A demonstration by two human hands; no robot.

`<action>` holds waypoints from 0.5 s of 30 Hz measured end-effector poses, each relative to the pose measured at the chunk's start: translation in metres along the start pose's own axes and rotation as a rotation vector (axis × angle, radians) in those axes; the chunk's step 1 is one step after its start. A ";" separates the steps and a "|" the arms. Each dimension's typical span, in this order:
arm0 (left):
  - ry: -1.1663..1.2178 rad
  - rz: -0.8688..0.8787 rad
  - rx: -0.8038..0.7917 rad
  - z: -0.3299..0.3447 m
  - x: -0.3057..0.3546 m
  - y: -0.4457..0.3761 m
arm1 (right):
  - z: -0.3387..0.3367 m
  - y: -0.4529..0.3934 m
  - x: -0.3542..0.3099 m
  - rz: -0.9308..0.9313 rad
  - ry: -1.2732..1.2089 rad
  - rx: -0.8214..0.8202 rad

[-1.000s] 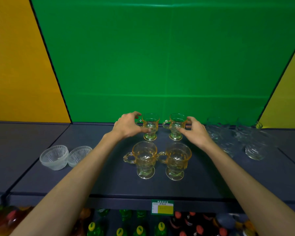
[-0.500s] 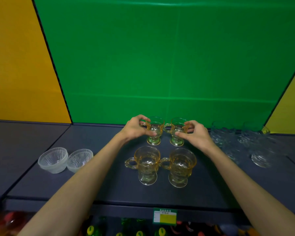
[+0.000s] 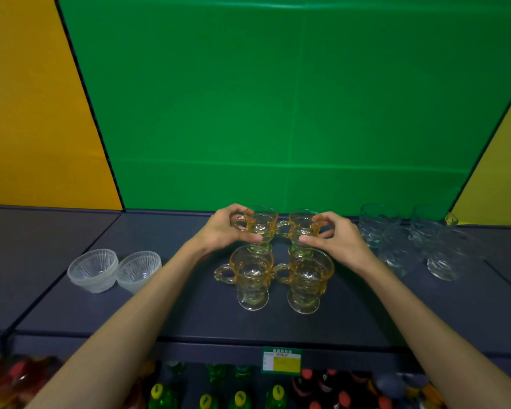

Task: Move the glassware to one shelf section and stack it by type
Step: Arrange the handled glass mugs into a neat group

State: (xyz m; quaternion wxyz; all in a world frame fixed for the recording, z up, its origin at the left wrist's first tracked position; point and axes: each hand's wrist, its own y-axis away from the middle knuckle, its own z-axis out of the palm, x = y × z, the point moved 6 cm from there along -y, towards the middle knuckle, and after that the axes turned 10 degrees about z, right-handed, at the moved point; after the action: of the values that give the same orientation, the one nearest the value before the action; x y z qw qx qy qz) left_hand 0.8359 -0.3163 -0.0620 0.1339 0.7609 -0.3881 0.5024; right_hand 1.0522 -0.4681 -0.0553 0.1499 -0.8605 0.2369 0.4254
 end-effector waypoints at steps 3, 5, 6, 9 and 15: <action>-0.012 0.027 0.008 -0.001 0.001 0.010 | -0.001 0.006 -0.002 -0.013 0.021 0.004; -0.033 0.051 0.015 -0.002 0.004 0.014 | -0.001 0.007 -0.004 -0.017 0.035 0.003; -0.036 0.057 0.014 -0.002 0.005 0.016 | -0.001 0.007 -0.004 -0.014 0.039 -0.006; -0.022 0.063 0.019 -0.003 0.007 0.023 | 0.002 0.009 -0.004 -0.004 0.054 -0.071; 0.024 0.051 0.037 -0.002 0.004 0.032 | 0.004 0.017 -0.003 -0.010 0.048 -0.104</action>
State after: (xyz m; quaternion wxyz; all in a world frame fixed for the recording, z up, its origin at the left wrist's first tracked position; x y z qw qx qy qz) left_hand 0.8119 -0.3384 -0.0640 0.1115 0.7471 -0.3962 0.5219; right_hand 1.0392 -0.4797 -0.0562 0.1012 -0.8784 0.2135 0.4155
